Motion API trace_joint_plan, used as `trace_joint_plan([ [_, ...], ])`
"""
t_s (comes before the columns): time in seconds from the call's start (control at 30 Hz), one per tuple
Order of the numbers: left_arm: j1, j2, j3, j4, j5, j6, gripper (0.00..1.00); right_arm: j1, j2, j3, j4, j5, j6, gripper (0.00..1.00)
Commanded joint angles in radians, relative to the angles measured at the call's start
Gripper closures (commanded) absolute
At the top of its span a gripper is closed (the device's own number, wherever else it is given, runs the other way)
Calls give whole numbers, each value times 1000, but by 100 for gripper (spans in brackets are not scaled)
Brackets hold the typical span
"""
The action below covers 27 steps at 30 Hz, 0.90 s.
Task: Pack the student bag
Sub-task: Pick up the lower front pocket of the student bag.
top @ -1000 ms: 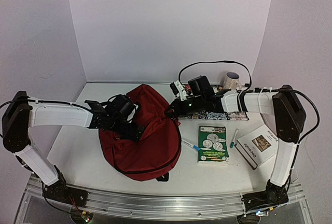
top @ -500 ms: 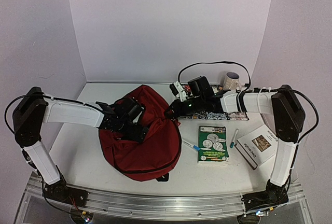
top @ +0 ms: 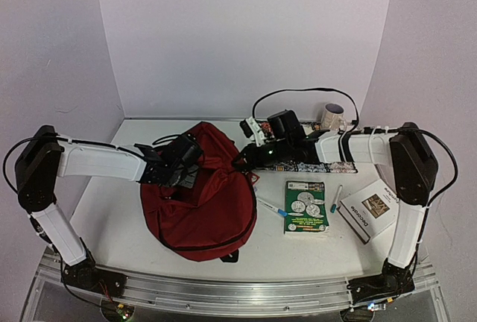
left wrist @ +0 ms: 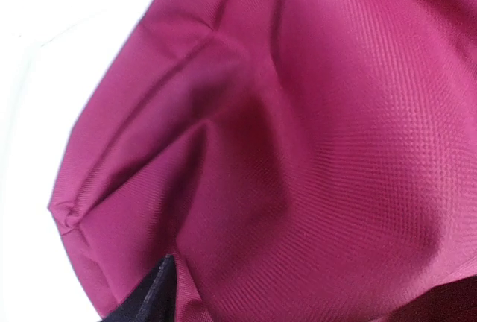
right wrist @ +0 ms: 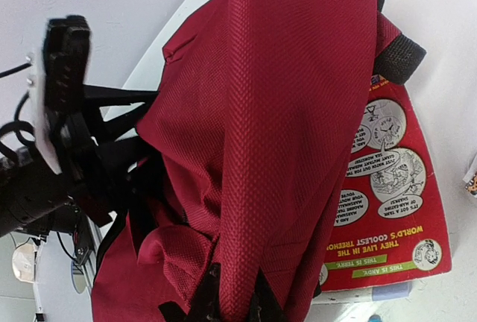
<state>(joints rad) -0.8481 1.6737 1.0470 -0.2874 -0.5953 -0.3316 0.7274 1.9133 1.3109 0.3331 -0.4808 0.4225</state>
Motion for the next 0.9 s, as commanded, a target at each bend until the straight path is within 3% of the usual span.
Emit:
trace_joint_plan([
  [0.0, 28, -92, 13, 3, -56, 15, 62, -1, -16, 29, 18, -30, -12, 92],
  [0.23, 28, -186, 0, -23, 50, 62, 99, -2, 15, 72, 13, -13, -12, 89],
  [0.43, 29, -234, 87, -154, 133, 64, 100, -4, 62, 140, -18, 58, -24, 86],
  [0.67, 44, -224, 195, -312, 123, 106, 100, -19, 22, 154, -78, 114, -60, 60],
  [0.87, 72, -263, 220, -378, 128, 123, 100, -28, -110, 58, -163, 229, -122, 48],
])
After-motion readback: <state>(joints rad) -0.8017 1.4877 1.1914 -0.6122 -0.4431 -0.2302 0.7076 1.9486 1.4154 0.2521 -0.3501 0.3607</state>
